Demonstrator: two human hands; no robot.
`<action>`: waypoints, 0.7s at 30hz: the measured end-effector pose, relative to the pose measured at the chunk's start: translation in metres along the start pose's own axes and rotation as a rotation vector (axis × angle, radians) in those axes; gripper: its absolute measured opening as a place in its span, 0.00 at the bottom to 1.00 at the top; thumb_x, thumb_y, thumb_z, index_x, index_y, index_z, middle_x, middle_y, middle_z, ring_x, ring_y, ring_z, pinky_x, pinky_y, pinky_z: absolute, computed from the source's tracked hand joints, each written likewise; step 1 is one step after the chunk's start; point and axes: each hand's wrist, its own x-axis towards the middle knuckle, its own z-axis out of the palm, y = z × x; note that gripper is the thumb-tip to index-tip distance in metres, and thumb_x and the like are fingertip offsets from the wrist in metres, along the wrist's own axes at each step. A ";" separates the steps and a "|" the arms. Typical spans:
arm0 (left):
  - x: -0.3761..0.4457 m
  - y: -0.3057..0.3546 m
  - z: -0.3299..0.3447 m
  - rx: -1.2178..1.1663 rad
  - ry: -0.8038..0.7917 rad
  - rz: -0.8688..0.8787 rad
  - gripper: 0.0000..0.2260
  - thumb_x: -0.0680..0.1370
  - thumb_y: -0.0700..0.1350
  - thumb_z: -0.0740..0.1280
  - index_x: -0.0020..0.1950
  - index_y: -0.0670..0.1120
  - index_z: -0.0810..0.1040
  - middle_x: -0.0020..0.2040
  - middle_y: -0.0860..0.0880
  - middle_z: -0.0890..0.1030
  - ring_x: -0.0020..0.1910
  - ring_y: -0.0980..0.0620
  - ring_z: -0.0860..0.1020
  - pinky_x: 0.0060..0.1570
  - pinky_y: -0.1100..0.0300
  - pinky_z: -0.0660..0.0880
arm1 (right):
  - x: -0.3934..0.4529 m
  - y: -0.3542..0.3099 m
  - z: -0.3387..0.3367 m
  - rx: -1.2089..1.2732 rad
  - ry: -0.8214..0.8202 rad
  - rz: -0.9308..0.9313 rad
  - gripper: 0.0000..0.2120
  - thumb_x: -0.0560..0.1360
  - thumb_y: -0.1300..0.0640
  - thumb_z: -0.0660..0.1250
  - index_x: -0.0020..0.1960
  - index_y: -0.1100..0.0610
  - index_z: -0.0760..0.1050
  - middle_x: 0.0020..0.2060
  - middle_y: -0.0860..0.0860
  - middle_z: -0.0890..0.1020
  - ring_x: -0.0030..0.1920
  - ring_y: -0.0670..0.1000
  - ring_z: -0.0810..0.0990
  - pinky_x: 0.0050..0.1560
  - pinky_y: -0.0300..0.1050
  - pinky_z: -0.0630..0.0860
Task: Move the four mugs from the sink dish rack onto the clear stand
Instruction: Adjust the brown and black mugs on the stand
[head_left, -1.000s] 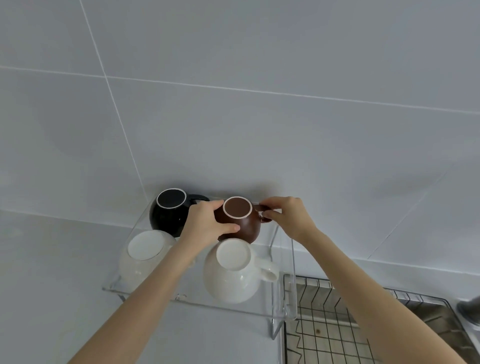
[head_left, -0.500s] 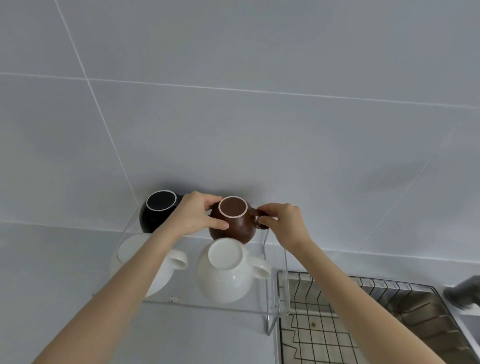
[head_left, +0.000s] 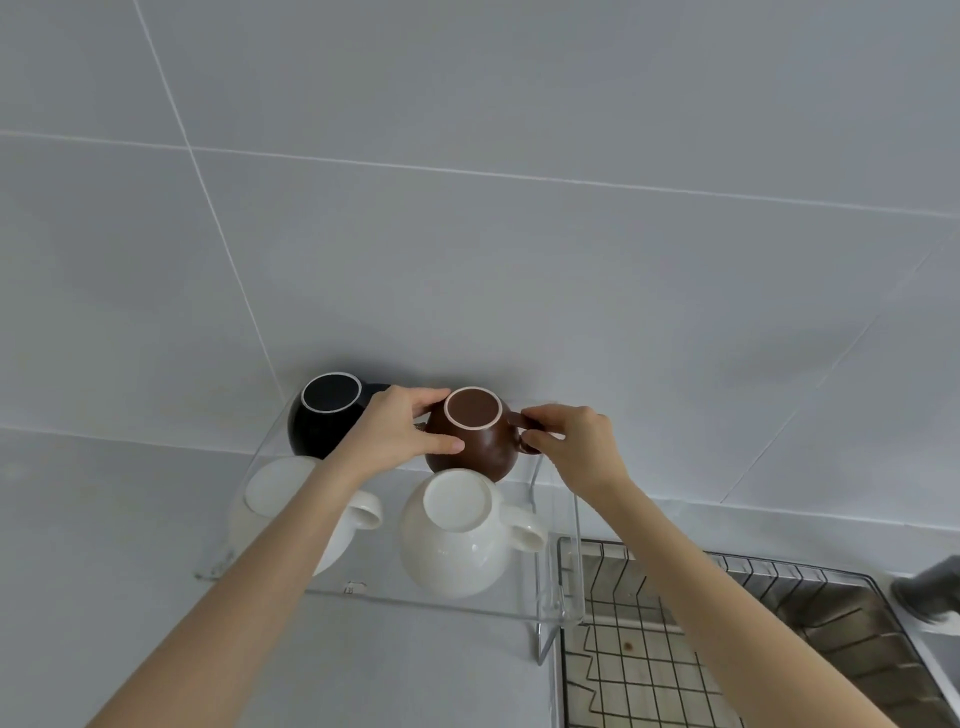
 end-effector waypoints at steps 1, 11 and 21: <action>-0.003 0.000 -0.001 0.010 0.026 0.015 0.27 0.65 0.37 0.75 0.62 0.48 0.73 0.58 0.54 0.77 0.59 0.56 0.74 0.64 0.58 0.69 | 0.003 -0.002 -0.003 -0.024 -0.035 0.014 0.09 0.70 0.64 0.67 0.49 0.63 0.80 0.46 0.61 0.84 0.50 0.59 0.81 0.56 0.48 0.75; -0.042 -0.024 -0.080 0.168 0.418 -0.193 0.35 0.62 0.43 0.77 0.66 0.43 0.68 0.66 0.42 0.73 0.65 0.48 0.72 0.64 0.56 0.68 | 0.043 -0.070 0.027 -0.143 -0.189 -0.259 0.13 0.74 0.65 0.61 0.57 0.59 0.77 0.56 0.55 0.82 0.56 0.53 0.79 0.55 0.34 0.69; -0.044 -0.046 -0.077 0.162 0.423 -0.305 0.26 0.60 0.48 0.77 0.55 0.43 0.77 0.49 0.45 0.80 0.53 0.47 0.77 0.53 0.56 0.70 | 0.081 -0.082 0.085 -0.402 -0.412 -0.303 0.13 0.70 0.65 0.65 0.55 0.62 0.77 0.51 0.61 0.82 0.52 0.60 0.78 0.56 0.52 0.74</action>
